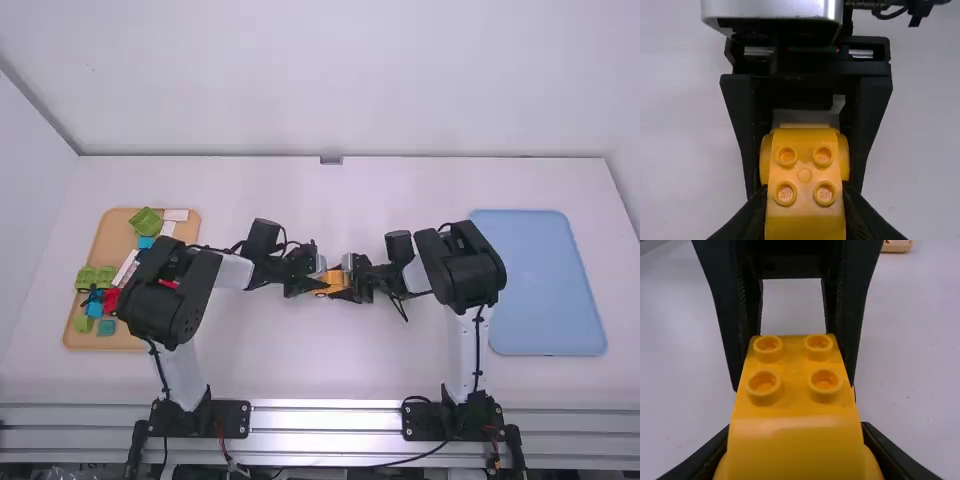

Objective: Assemble lego blocks to make yellow taxi

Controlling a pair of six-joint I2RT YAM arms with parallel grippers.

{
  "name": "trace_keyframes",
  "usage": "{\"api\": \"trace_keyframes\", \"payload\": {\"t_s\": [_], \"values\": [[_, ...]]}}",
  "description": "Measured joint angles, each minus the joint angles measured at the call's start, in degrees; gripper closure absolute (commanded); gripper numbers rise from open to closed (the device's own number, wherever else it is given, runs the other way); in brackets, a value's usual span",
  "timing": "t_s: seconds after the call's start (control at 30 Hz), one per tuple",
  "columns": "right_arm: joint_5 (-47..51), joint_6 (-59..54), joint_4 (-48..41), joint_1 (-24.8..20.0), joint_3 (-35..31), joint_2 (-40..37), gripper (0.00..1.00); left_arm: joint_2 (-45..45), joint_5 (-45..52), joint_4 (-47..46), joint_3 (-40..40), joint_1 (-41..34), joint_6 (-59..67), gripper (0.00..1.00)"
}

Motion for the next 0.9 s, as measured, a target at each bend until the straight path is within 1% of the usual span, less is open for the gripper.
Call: {"api": "trace_keyframes", "payload": {"t_s": [0.1,0.13,0.17,0.23,0.27,0.3,0.33,0.37,0.53,0.63,0.67,0.73,0.77,0.87,0.9], "values": [[0.13,-0.50,0.02,1.20,0.11,0.00,0.63,0.39,3.85,1.66,-0.04,1.14,0.42,0.51],[0.13,-0.52,0.00,1.29,0.11,0.00,0.63,0.39,4.44,1.84,-0.04,1.36,0.42,0.50],[0.22,-0.48,0.02,1.60,0.11,0.00,0.63,0.39,6.12,2.32,-0.07,1.99,0.42,0.45],[0.04,-0.59,0.02,1.73,0.11,0.00,0.63,0.39,8.70,3.50,-0.09,3.37,0.37,0.30],[-0.04,-0.70,-0.04,1.73,0.11,0.00,0.63,0.39,9.35,3.98,-0.09,3.82,0.66,0.26],[-0.09,-0.81,0.00,1.73,0.11,0.00,0.62,0.39,10.80,4.48,-0.11,4.98,0.61,0.20],[-0.11,-0.90,0.00,1.73,0.11,0.00,0.60,0.39,11.85,4.70,-0.11,5.88,0.61,0.17],[-0.11,-0.94,-0.02,1.68,0.11,0.00,0.60,0.39,12.92,4.81,-0.09,6.93,0.61,0.01],[-0.09,-0.44,-0.07,0.63,0.11,0.00,0.61,0.15,19.30,4.81,-0.15,13.68,0.81,0.01],[0.39,2.54,-0.96,-2.29,0.09,-0.35,0.67,-1.86,23.50,4.28,-0.70,20.46,0.55,0.01],[0.42,2.95,-1.14,-2.64,0.09,-0.44,0.67,-2.05,23.78,4.28,-0.79,20.98,0.46,0.01],[1.66,5.40,-4.28,-6.12,0.04,-2.49,0.69,-3.43,25.62,4.42,-1.16,24.79,-0.59,0.01],[2.19,5.81,-5.09,-6.84,0.04,-3.13,0.69,-3.58,25.86,4.39,-1.20,25.40,-0.76,0.01],[8.68,7.52,-13.86,-13.16,-0.07,-10.75,0.69,-3.80,26.45,4.37,-2.08,28.02,-1.62,0.01],[9.29,7.74,-14.34,-13.68,-0.07,-11.50,0.69,-3.80,26.45,4.35,-2.21,28.15,-1.66,0.01]]}}
